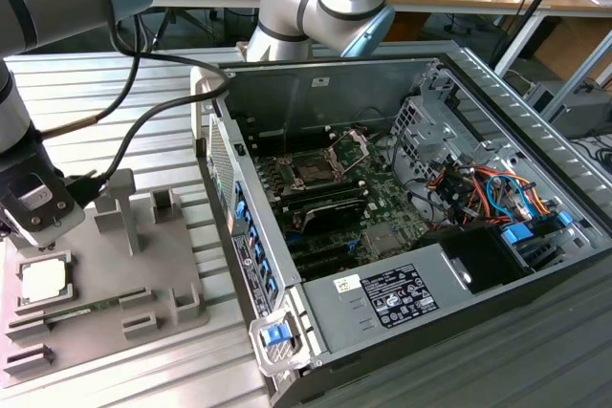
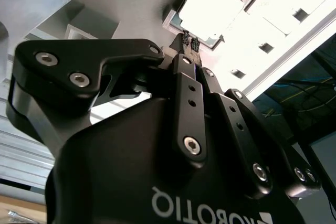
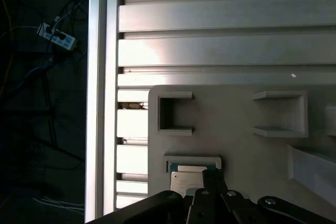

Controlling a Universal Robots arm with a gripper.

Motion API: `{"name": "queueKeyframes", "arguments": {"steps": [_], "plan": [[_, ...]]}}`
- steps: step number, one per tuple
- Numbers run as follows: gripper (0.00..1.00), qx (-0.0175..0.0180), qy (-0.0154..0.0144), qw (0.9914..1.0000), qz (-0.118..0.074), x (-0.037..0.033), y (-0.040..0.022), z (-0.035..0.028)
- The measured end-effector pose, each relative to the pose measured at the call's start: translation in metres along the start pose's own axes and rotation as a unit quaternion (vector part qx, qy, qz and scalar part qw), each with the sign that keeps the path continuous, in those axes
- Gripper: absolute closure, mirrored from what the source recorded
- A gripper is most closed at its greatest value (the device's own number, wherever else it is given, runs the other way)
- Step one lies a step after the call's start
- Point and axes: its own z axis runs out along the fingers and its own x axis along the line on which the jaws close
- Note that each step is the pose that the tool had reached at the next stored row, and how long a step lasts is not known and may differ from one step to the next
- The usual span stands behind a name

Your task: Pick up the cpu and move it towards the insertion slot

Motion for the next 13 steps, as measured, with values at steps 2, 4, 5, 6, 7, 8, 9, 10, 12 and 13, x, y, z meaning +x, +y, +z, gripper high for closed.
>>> {"name": "queueKeyframes", "arguments": {"steps": [2,4,5,6,7,8,9,10,12,13], "plan": [[0.89,0.0,0.0,1.0,0.0,0.0003,0.0,0.0005],[0.89,0.0,0.0,1.0,0.0,0.0006,0.0,0.0008],[0.89,0.0,0.0,1.0,0.0,0.0007,0.0,0.0011],[0.89,0.0,0.0,1.0,0.0,0.0009,0.0,0.0013],[0.89,0.0,0.0,1.0,0.0,0.001,0.0,0.0015],[0.89,0.0,0.0,1.0,0.0,0.001,0.0,0.0017],[0.89,0.0,0.0,1.0,0.0,0.0011,0.0,0.0018],[0.89,0.0,0.0,1.0,0.0,0.0012,0.0,0.002],[0.89,0.0,0.0,1.0,0.0,0.0014,0.0,0.0022],[0.89,0.0,0.0,1.0,0.0,0.0015,0.0,0.0024]]}}
